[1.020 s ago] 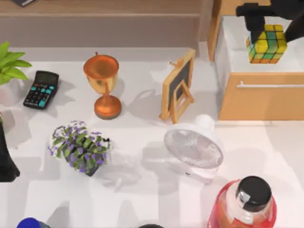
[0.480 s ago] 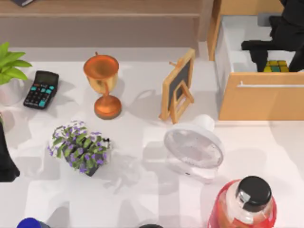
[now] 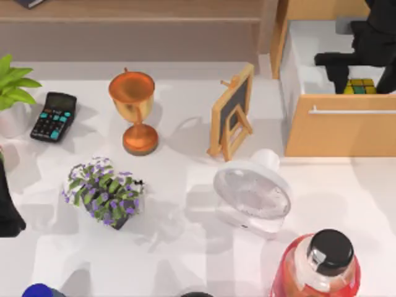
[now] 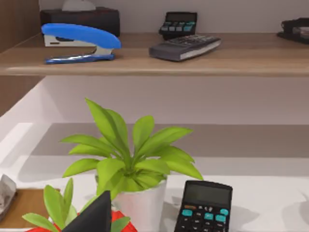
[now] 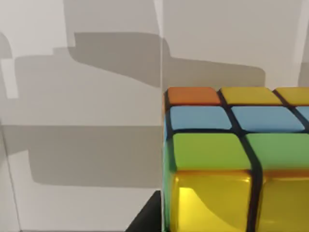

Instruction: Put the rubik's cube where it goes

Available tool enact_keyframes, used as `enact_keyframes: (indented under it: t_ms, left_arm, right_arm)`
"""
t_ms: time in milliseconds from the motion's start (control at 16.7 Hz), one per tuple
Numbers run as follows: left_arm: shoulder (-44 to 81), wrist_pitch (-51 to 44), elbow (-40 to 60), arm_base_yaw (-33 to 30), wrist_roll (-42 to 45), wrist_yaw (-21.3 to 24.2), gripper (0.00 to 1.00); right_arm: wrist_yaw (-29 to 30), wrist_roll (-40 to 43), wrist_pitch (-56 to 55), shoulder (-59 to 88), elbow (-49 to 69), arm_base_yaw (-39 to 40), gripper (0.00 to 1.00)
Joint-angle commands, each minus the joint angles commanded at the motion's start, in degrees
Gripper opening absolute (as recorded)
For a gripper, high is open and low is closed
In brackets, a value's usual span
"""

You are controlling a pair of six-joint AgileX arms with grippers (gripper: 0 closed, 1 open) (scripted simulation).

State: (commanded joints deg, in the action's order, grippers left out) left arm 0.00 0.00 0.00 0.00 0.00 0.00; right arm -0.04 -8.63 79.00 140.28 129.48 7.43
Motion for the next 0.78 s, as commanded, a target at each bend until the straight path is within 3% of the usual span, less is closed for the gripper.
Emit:
enact_keyframes:
  t_ms: [420, 780]
  left_arm:
    - [0.0, 0.0, 0.0, 0.0, 0.0, 0.0, 1.0]
    - [0.0, 0.0, 0.0, 0.0, 0.0, 0.0, 1.0]
  right_arm:
    - [0.0, 0.0, 0.0, 0.0, 0.0, 0.0, 0.98]
    - [0.0, 0.0, 0.0, 0.0, 0.0, 0.0, 1.0]
